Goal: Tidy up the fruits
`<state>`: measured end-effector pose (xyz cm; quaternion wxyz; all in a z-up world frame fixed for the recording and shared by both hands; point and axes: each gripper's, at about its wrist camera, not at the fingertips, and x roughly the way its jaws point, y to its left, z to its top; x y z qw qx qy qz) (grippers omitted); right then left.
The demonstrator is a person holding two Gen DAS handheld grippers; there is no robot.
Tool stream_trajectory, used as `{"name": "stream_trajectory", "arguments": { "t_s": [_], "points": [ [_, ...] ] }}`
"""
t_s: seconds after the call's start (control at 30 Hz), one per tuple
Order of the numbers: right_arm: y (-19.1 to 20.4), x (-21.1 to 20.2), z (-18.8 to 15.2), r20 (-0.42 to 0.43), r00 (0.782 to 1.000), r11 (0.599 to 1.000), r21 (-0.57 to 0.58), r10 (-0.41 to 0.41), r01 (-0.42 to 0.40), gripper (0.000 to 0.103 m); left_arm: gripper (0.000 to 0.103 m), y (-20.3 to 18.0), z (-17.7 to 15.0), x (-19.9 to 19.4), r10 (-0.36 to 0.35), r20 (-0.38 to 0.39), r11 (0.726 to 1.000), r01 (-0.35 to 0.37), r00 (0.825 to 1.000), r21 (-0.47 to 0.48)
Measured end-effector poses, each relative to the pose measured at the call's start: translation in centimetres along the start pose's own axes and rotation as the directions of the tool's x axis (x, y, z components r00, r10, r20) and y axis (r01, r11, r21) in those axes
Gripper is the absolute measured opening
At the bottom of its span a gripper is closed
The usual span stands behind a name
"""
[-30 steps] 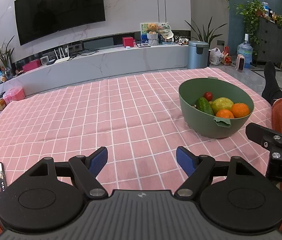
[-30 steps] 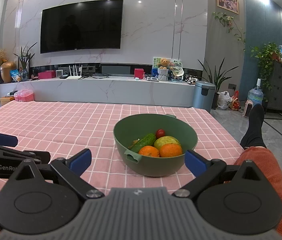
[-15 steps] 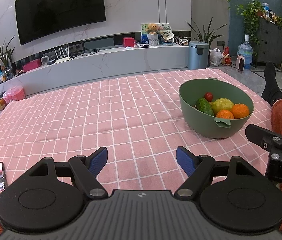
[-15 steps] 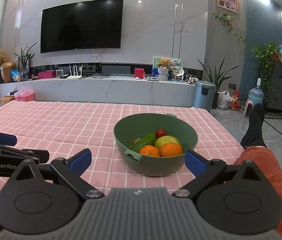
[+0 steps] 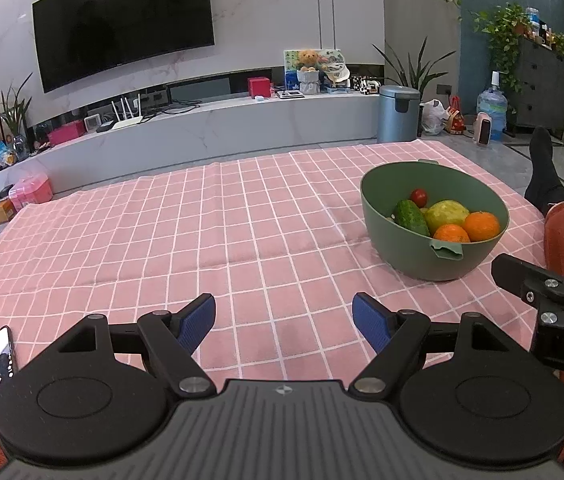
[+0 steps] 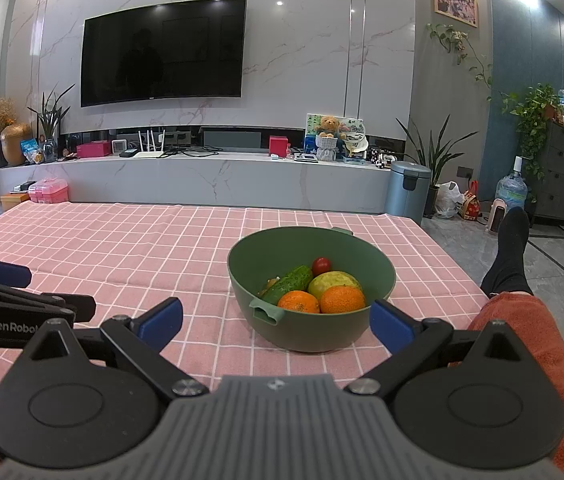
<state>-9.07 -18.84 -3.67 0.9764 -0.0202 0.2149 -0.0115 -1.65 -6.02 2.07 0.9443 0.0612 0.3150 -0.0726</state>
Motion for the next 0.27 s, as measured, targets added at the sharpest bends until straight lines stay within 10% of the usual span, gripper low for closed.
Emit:
{"name": "stream_trajectory", "arguments": {
  "t_s": [0.27],
  "points": [
    [0.03,0.09,-0.03,-0.006,1.000,1.000,-0.002,0.003,-0.003,0.096,0.091,-0.05,0.10,-0.21,0.005,0.009,1.000,-0.005,1.000,-0.001]
  ]
}}
